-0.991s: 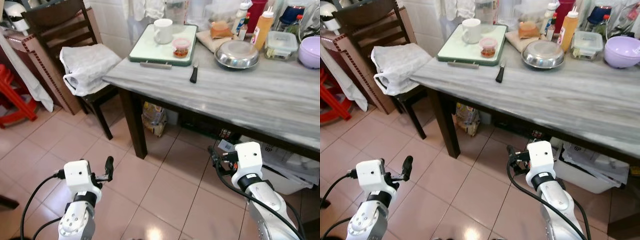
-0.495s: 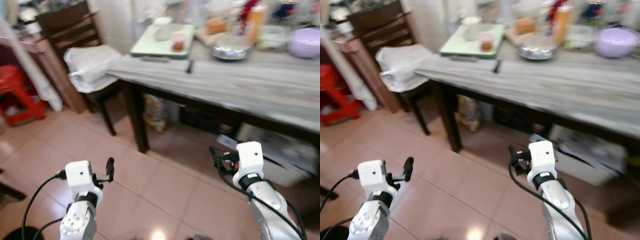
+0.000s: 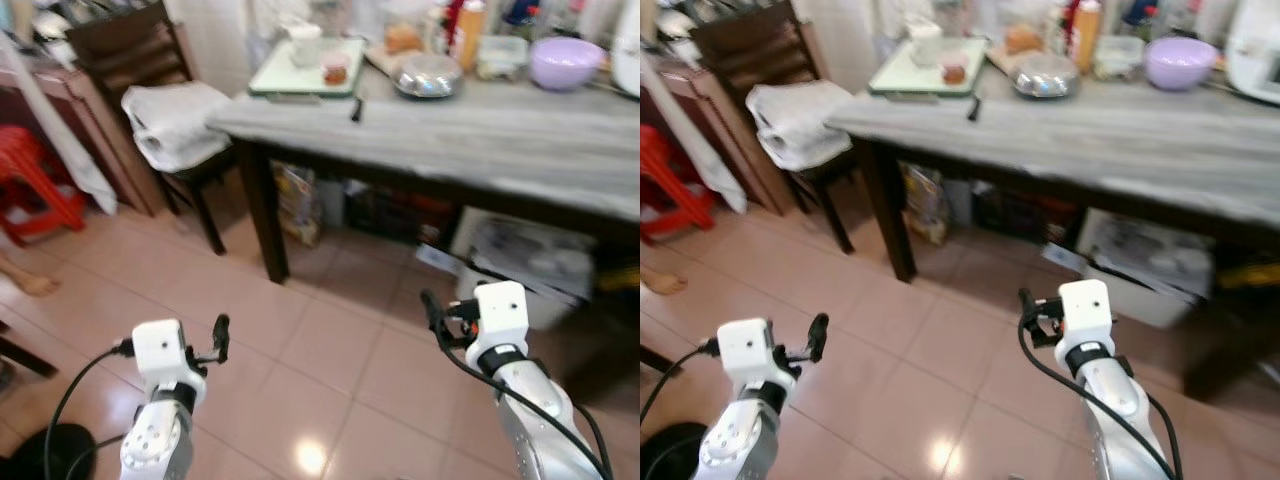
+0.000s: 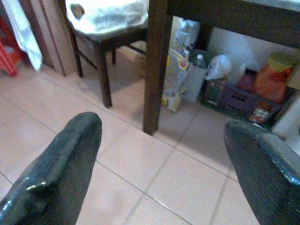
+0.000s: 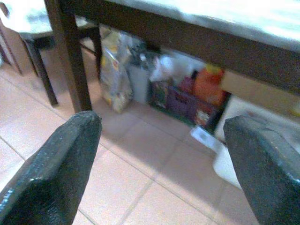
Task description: Setting the table
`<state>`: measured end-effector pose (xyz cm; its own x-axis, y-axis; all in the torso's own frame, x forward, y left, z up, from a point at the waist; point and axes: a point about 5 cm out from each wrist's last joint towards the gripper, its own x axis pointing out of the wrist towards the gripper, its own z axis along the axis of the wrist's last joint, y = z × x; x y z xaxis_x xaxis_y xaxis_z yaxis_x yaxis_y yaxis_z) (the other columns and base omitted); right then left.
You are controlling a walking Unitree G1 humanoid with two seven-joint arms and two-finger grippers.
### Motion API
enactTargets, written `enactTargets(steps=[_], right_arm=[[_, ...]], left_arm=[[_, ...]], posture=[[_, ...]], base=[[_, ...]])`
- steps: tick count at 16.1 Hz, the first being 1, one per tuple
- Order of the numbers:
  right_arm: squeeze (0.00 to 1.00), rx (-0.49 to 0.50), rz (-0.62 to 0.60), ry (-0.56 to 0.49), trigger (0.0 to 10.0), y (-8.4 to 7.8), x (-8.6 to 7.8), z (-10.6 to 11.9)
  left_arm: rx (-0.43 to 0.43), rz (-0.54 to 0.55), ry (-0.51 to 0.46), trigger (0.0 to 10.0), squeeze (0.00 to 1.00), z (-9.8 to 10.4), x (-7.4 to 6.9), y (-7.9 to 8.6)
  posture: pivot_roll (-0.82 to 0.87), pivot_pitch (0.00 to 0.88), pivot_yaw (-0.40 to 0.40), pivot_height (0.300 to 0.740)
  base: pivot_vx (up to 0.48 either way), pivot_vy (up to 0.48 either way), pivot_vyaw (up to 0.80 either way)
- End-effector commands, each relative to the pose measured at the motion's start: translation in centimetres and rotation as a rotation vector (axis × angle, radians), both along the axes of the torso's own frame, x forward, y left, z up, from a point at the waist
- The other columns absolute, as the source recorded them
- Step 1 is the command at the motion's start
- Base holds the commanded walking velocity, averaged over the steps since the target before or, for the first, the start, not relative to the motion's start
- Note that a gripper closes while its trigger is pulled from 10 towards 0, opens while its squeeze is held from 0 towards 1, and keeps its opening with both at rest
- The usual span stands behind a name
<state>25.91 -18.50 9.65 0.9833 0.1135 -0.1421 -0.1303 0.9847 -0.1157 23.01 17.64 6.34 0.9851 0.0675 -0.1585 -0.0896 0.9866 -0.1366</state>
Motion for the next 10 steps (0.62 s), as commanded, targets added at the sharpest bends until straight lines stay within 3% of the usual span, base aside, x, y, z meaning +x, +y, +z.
enactTargets(steps=[1,4,9,10], right_arm=[[0.00,0.005,0.018,-0.012,10.0,0.52,0.25,0.35],[0.00,0.005,0.021,-0.016,10.0,0.67,0.44,0.50],[0.00,0.009,0.011,-0.023,10.0,0.77,0.53,0.60],[0.00,0.009,0.010,-0.013,10.0,0.81,0.56,0.42]], left_arm=[[0.024,0.020,0.017,10.0,0.00,-0.23,-0.33,0.71],[0.020,0.013,0.007,10.0,0.00,-0.13,-0.07,0.42],[0.014,-0.042,-0.032,10.0,0.00,0.30,0.21,-0.05],[-0.022,-0.051,-0.036,10.0,0.00,0.53,0.52,-0.20]], posture=[[-0.11,0.108,0.071,0.740],[-0.11,0.106,0.070,0.740],[-0.11,0.099,0.074,0.740],[-0.10,0.101,0.073,0.740]], base=[[-0.266,0.000,0.00],[-0.254,0.000,0.00],[0.000,0.000,0.00],[0.000,0.000,0.00]])
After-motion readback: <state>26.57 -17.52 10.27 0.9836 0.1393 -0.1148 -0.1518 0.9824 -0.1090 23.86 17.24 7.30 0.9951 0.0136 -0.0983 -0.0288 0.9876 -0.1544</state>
